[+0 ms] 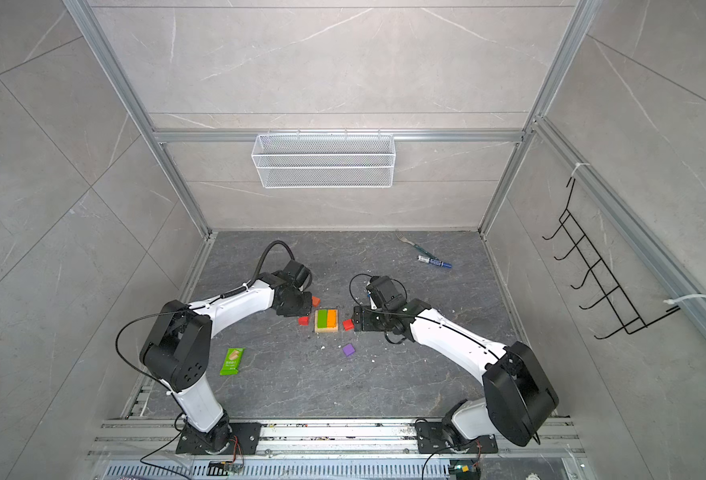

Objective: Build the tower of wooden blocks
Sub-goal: 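Move the left gripper over the red arch while the right gripper draws back, then close the left gripper on the red arch and lift it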

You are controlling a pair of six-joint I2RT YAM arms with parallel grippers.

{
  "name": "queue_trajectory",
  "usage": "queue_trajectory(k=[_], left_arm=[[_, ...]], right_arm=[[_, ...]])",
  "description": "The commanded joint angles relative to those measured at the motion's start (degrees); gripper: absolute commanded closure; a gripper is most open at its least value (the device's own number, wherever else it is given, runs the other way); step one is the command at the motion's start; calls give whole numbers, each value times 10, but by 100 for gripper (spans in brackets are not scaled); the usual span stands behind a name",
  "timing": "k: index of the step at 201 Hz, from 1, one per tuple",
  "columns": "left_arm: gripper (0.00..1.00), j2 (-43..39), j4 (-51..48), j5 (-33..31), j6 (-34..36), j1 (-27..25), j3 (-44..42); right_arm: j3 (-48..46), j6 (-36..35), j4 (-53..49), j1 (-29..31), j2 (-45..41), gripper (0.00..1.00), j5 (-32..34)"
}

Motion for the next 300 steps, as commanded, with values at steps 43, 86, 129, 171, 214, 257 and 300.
queue_trajectory(k=[43,86,129,171,214,257,300], left_arm=[[67,31,-7,-30,6,-8,25],[68,48,-12,-39,4,-11,34],[72,58,-16,-51,-4,-12,35],[78,60,-15,-53,-12,-12,28],[79,61,-22,-60,-16,-12,24],[87,60,-25,-60,-23,-12,19],[95,36,-24,-47,-27,-12,3]], right_arm=[[-13,4,-15,3,-14,21,10],[-14,5,-16,3,-17,21,12],[-15,4,-19,3,-21,21,13],[-14,1,-22,3,-24,21,16],[-15,3,-21,3,-24,22,15],[-15,3,-22,3,-26,22,14],[-12,5,-25,3,-30,22,14]])
